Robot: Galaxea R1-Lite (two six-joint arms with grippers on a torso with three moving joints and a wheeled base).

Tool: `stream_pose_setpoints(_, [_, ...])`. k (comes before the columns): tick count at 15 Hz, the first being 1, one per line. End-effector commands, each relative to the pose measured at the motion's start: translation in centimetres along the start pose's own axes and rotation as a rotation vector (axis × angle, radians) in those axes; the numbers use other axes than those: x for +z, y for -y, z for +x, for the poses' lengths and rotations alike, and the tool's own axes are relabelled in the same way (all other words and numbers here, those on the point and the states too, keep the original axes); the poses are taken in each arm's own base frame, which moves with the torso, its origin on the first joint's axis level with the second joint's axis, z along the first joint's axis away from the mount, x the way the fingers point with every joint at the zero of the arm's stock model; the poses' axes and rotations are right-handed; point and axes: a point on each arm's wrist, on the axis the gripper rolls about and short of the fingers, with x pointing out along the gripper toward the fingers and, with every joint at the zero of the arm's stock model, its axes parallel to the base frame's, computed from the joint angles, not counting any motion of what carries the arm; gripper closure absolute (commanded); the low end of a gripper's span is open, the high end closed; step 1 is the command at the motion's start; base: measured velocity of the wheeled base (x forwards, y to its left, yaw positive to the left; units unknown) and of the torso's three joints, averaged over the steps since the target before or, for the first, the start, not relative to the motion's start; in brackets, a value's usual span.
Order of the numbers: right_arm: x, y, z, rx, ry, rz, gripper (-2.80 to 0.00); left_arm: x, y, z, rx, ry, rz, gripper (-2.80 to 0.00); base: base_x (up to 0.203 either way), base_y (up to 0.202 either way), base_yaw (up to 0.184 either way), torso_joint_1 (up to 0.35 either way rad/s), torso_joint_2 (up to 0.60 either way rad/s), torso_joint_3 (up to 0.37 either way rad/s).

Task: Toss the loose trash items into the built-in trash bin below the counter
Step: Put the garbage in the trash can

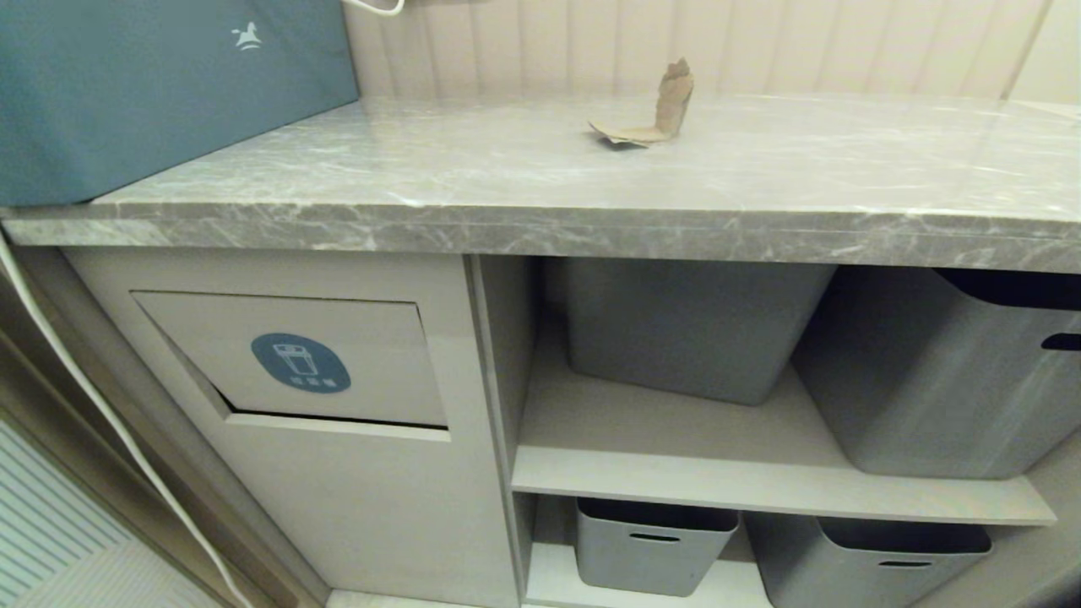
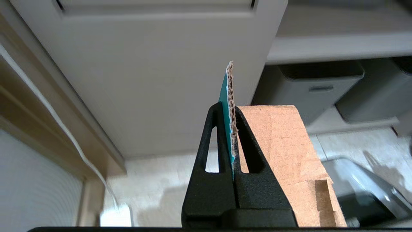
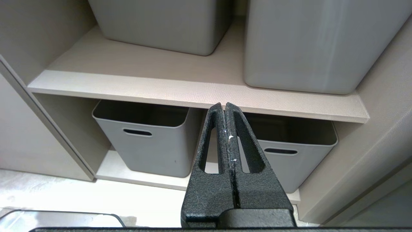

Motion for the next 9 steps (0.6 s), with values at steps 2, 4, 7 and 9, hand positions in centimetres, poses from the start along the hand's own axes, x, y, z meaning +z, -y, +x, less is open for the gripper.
stream_pose_setpoints(2, [0.0, 0.0, 0.0, 0.002, 0.001, -0.001, 0.00, 2.6, 0.1, -0.5, 0.002, 0.089, 0.028, 0.00, 0.000, 0.000, 0.000, 0.000, 0.00, 0.000])
stream_pose_setpoints(4, [0.0, 0.0, 0.0, 0.000, 0.003, -0.004, 0.00, 5.0, -0.2, 0.1, 0.003, 0.091, 0.029, 0.00, 0.000, 0.000, 0.000, 0.000, 0.00, 0.000])
stream_pose_setpoints(7, [0.0, 0.0, 0.0, 0.002, 0.001, -0.002, 0.00, 8.3, -0.5, 1.2, 0.002, 0.099, 0.026, 0.00, 0.000, 0.000, 0.000, 0.000, 0.00, 0.000])
stream_pose_setpoints(9, [0.0, 0.0, 0.0, 0.002, 0.003, -0.002, 0.00, 9.4, -0.6, 1.5, 0.005, 0.105, 0.026, 0.00, 0.000, 0.000, 0.000, 0.000, 0.00, 0.000])
